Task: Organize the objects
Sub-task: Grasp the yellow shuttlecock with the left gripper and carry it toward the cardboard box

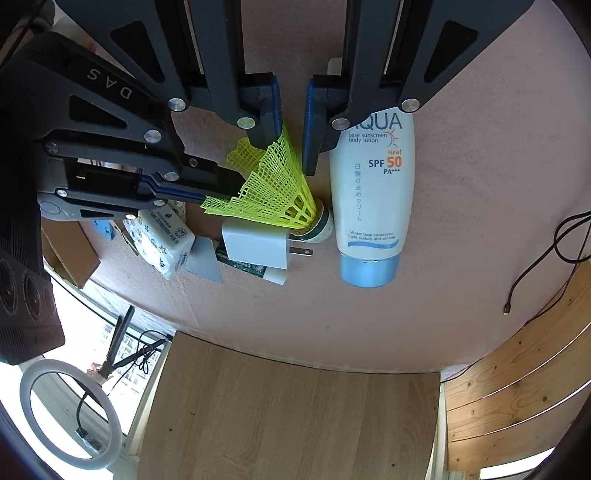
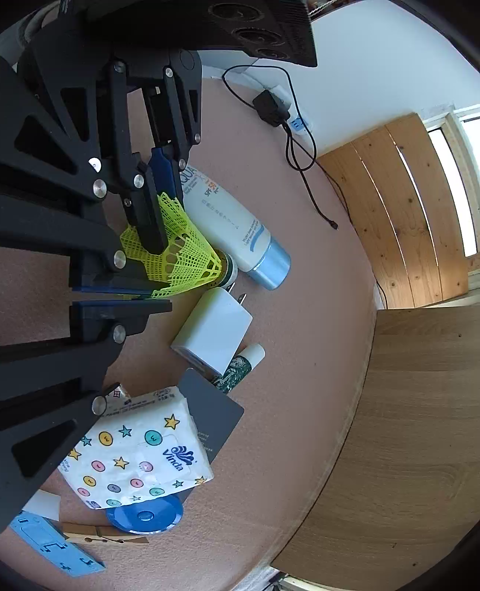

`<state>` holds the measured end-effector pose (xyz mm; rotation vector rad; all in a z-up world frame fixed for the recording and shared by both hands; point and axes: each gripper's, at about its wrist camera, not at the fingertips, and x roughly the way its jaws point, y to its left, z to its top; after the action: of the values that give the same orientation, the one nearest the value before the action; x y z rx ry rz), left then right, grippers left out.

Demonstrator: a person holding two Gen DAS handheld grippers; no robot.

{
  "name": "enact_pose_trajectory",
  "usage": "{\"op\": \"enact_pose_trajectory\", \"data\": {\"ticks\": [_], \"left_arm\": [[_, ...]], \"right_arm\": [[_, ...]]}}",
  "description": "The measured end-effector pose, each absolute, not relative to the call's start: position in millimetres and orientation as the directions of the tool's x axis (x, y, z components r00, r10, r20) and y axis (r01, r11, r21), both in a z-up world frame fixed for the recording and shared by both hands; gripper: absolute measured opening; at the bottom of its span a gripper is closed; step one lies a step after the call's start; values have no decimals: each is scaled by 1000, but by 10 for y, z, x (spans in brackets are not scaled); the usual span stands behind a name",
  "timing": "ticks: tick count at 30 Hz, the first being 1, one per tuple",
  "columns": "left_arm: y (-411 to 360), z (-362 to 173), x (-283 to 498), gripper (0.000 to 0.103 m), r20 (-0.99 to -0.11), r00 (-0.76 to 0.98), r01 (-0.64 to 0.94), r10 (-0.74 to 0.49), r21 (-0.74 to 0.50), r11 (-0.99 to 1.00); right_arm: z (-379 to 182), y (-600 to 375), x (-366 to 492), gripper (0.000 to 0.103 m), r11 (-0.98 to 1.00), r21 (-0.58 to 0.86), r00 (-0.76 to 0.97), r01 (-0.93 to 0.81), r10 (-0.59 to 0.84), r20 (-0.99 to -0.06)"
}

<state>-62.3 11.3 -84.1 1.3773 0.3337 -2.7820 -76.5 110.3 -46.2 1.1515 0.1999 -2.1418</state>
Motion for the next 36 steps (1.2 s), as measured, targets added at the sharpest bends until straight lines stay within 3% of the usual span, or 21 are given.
{"op": "enact_pose_trajectory", "data": {"ticks": [4, 18, 36], "left_arm": [[23, -704, -606, 2, -771, -631, 88, 82, -177, -980], [91, 205, -152, 1, -666, -742, 24, 77, -141, -990], [-135, 556, 202, 1, -614, -780, -22, 120, -164, -986]], "right_arm": [[-344, 1098, -635, 1, -805, 190, -428, 561, -479, -767], [368, 1118, -221, 1, -848, 170, -558, 501, -467, -686], [587, 867, 74, 1, -890, 148, -587, 432, -401, -703]]}}
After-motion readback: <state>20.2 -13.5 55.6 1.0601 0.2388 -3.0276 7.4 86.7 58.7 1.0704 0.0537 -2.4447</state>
